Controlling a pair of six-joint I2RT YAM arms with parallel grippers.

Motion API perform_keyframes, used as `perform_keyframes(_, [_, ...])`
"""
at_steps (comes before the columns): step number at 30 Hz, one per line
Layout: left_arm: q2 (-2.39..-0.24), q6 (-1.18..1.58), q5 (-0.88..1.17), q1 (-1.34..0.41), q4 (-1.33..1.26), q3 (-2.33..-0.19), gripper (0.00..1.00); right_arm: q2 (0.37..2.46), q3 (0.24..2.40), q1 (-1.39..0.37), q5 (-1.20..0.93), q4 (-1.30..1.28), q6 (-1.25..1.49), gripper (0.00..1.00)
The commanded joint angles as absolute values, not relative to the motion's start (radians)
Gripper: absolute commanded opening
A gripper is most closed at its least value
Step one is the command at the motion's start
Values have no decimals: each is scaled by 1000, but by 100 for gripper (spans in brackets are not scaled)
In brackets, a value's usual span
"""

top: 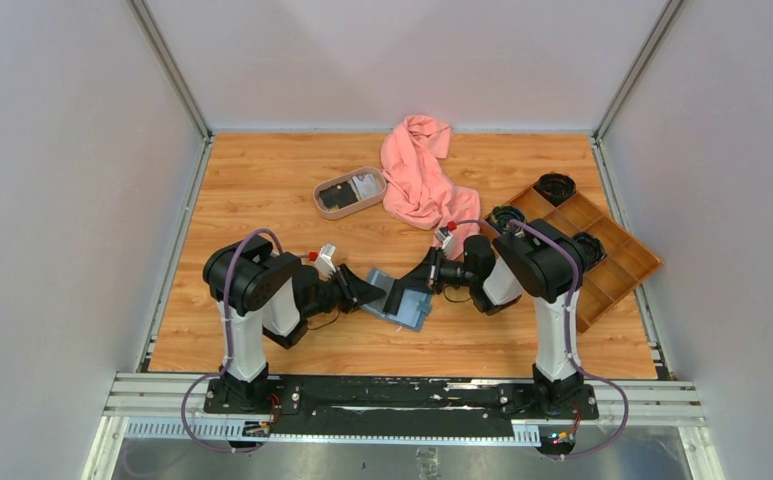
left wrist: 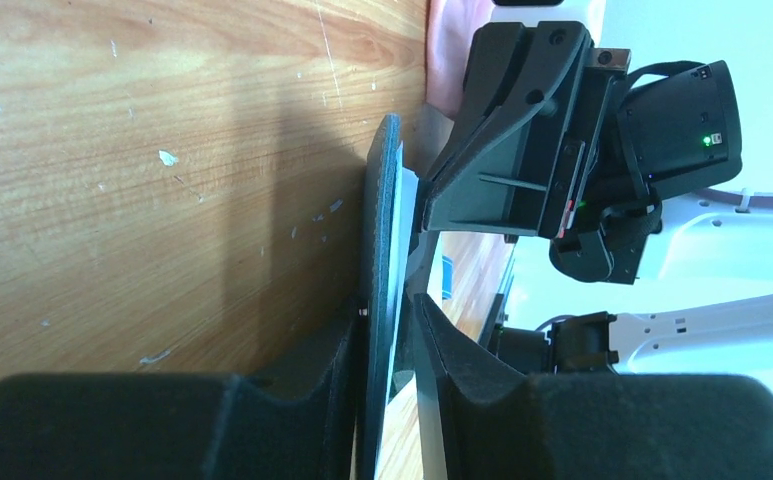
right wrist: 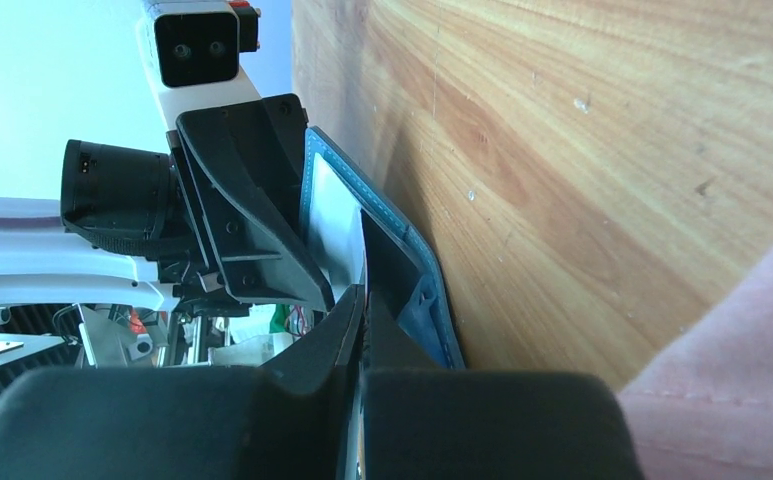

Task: Put the credit cards into the card holder
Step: Insert the credit card into the card holder.

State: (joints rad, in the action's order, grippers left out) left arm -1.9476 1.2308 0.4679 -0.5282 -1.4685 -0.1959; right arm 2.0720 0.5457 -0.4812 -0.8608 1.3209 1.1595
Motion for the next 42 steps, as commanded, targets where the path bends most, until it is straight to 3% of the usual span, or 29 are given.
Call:
perform_keyframes(1, [-1951, 1240, 499, -555, -1530, -205, 25, 2095, 558, -517, -815, 1329, 1145, 0])
perform_keyframes(15, [-1933, 1272, 496, -572, -1532, -225, 22, 2137, 592, -540, -816, 1380, 1192, 0])
perform_keyframes(17, [-1933, 1275, 497, -572, -1532, -227, 17, 2137, 596, -541, -819, 1381, 1194, 0])
perform_keyframes(20, [-1931, 1276, 498, -573, -1534, -228, 3, 2132, 602, -543, -832, 1380, 1188, 0])
perform_keyframes(22, [-1929, 1274, 493, -573, -1535, -223, 0, 2127, 612, -542, -848, 1378, 1178, 1])
perform_keyframes(27, [-1911, 1262, 472, -572, -1538, -202, 0, 2097, 644, -538, -903, 1289, 1105, 28])
perform_keyframes(33, [-1857, 1245, 450, -569, -1539, -177, 0, 2025, 704, -512, -986, 1034, 893, 47])
perform_keyframes(42, [-1849, 1221, 442, -569, -1538, -173, 0, 1816, 863, -476, -1022, 350, 320, 60])
